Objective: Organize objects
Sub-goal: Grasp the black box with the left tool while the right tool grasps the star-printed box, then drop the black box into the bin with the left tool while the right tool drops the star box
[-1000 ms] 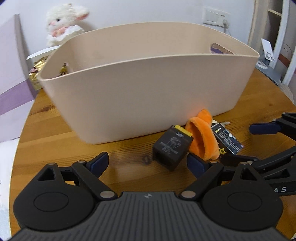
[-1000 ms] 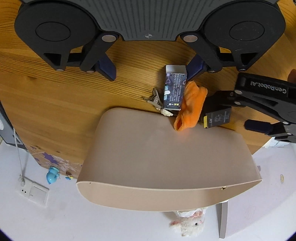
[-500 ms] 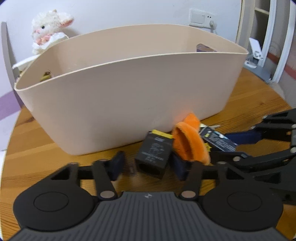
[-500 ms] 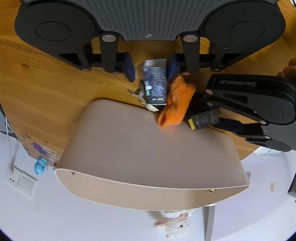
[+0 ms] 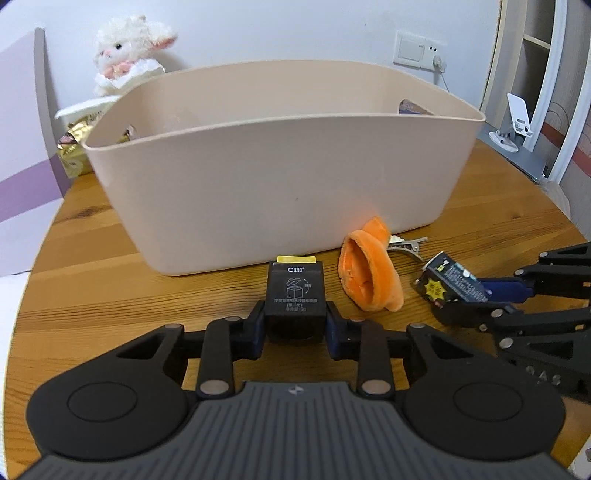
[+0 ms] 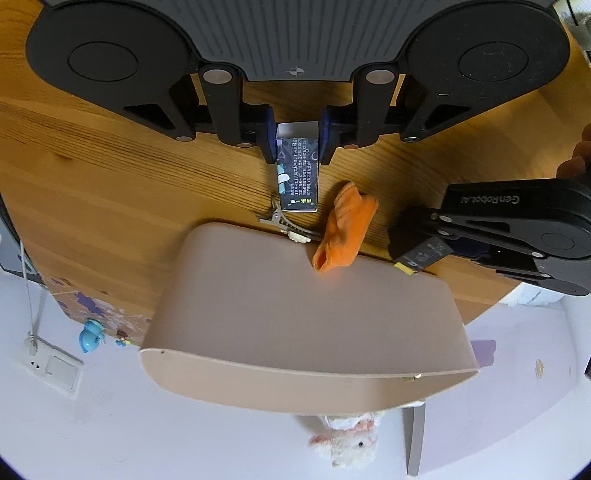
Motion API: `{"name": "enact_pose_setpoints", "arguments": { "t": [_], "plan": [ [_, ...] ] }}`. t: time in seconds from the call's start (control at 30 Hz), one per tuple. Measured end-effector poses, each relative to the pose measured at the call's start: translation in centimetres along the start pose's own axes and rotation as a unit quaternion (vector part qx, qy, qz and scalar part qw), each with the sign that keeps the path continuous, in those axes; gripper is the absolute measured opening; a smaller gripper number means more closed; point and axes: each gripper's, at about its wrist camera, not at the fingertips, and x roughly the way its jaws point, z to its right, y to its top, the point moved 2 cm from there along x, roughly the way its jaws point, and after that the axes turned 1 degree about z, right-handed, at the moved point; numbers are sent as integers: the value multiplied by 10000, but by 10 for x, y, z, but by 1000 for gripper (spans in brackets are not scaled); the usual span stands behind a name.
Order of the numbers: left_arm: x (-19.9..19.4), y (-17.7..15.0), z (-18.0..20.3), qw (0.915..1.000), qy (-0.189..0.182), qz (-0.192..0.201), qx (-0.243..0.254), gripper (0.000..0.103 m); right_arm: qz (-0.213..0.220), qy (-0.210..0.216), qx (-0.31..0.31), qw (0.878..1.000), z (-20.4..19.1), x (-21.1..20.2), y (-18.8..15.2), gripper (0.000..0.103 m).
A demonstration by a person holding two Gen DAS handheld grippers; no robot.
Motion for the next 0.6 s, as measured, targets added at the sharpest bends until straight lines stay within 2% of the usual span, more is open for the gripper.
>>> {"name": "enact_pose_setpoints", "arguments": {
  "t": [0.17,0.27,0.6],
  "plan": [
    [-24,0,7,9997,132,201,66,34,215,-23,23,9998,3,-24,-2,21],
    [-40,0,15,9994,79,326,114,34,382,-46,10,9993,1,-42,-5,21],
    [-85,13,24,9959,242,860,161,34,1100,-170,-213,9936,-5,-91,20,21]
  ]
}}
